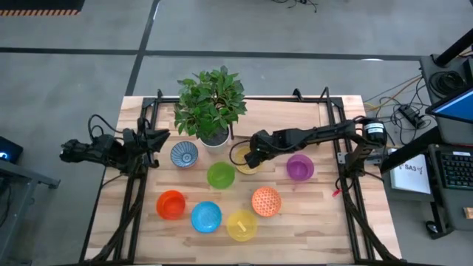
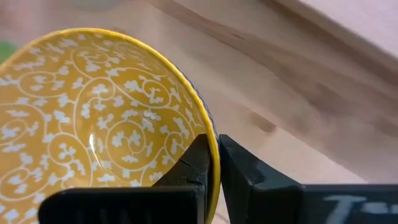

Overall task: Place and stack bowls onto a shelf
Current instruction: Put the yellow patterned bowl on the shelf

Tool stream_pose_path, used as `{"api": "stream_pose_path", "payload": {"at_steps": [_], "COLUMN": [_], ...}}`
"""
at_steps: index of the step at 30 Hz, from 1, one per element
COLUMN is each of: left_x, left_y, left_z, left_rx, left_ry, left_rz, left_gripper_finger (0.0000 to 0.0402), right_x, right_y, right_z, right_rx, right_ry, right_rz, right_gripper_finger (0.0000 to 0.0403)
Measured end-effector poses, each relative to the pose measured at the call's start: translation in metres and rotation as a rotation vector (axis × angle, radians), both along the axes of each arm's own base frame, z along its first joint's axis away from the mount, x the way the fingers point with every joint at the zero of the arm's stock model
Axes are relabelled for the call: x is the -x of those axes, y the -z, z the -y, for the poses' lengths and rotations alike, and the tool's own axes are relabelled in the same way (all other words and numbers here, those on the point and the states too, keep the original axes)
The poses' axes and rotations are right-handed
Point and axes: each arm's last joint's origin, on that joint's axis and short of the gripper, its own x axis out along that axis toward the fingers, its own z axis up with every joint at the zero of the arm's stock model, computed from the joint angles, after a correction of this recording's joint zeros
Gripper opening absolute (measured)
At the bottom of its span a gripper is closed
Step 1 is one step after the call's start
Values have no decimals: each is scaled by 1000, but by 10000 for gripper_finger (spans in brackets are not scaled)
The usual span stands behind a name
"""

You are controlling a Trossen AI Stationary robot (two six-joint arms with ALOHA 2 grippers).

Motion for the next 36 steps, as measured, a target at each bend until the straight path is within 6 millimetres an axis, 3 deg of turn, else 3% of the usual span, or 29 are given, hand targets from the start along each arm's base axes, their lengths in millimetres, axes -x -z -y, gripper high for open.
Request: {"api": "stream_pose_path", "payload": {"at_steps": [5,9,13,23,29,36], "left_x": [0,0,0,0,0,0], "left_y": [0,0,0,0,0,0], "left_z": [0,0,0,0,0,0], "left_rx": [0,0,0,0,0,0], "left_ry": [0,0,0,-1,-1,-1], "left_rz": [0,0,0,0,0,0], "left_gripper_finger": [38,38,38,38,38,38], "right_x": [1,9,20,39,37,28], "right_y": [-31,-54,-64,-53,-41,-26], "right_z": [7,29,54,125,145,156], "right_rx": [22,58,79,115,113,108], "right_ry": [-57,-32,8,116,128,128], "right_rz": [65,88,56,14,31,55], "right_gripper_finger": [14,14,13,13,13,13]}}
